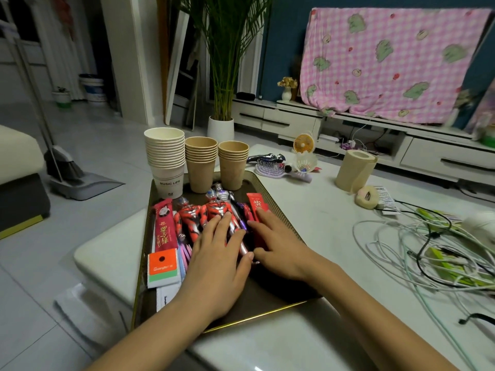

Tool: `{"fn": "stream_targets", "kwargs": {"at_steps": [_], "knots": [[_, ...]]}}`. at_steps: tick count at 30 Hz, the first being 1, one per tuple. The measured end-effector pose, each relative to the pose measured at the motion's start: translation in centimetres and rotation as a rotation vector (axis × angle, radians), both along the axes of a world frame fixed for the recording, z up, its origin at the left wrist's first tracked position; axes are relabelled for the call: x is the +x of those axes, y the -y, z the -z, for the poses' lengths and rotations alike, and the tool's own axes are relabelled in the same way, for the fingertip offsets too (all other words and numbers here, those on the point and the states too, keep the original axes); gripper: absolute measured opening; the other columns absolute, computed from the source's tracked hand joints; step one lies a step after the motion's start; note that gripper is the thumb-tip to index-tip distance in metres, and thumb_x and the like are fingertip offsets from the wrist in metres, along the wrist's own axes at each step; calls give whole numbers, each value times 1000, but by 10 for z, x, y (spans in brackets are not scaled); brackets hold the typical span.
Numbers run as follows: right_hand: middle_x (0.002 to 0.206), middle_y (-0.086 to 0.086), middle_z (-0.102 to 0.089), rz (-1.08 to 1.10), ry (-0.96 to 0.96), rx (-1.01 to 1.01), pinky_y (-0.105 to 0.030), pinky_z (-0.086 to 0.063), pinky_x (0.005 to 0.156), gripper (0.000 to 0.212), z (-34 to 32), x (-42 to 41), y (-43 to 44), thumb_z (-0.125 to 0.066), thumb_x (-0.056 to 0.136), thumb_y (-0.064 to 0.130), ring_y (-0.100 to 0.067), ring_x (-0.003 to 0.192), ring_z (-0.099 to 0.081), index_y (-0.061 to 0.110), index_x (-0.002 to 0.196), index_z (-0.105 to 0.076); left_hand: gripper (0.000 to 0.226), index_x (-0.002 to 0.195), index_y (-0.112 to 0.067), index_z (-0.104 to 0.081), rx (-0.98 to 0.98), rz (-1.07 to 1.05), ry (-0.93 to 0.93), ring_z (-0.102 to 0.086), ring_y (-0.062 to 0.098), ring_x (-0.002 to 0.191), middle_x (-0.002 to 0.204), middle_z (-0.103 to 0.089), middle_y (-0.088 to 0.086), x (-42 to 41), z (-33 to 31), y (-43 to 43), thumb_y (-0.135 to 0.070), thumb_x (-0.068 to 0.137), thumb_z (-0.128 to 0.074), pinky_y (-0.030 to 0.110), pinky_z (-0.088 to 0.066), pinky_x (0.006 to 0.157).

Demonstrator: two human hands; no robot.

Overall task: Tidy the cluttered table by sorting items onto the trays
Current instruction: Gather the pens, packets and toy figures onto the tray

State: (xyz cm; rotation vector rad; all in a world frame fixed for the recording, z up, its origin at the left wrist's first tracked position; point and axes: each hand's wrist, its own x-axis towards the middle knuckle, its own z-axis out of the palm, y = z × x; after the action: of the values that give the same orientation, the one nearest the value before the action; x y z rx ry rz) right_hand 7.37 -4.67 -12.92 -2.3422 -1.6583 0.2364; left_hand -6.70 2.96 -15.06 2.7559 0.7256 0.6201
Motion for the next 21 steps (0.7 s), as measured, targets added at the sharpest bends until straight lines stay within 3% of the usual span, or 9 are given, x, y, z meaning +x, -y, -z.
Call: {"fn": "stream_targets", "kwargs": {"at_steps": [4, 16, 19, 21], "knots": [[158, -3, 7, -39, 57, -57, -28, 3, 115, 63, 0, 8, -1, -44, 97, 28, -19, 145, 9, 21, 149, -10, 53, 146, -29, -20, 2, -5, -5, 14, 10, 140, 156, 6, -7, 0, 1, 0, -46, 96, -28, 31, 1, 115], [158, -3, 4, 28, 209, -3, -29, 1, 115, 59, 13, 9, -11, -31, 100, 35, -21, 145, 5, 22, 150, -1, 52, 145, -28, -24, 26, -16, 19, 10, 12, 142, 157, 3, -4, -1, -1, 0, -44, 96, -29, 31, 4, 114], [156, -3, -19, 47, -33, 196, -27, -16, 112, 61, 4, 7, -7, -46, 96, 32, -19, 142, -18, 19, 148, -18, 52, 145, -29, -24, 36, -28, 13, 11, 12, 142, 157, 3, -4, -1, -1, 0, -45, 96, -29, 33, 5, 115], [143, -1, -41, 121, -221, 397, -24, -35, 101, 49, -5, 10, -4, -50, 94, 27, -13, 124, -44, 19, 141, -37, 52, 144, -29, -24, 44, -36, 23, 12, 12, 142, 157, 2, -6, -2, -2, 1, -46, 96, -27, 35, 8, 115]]}}
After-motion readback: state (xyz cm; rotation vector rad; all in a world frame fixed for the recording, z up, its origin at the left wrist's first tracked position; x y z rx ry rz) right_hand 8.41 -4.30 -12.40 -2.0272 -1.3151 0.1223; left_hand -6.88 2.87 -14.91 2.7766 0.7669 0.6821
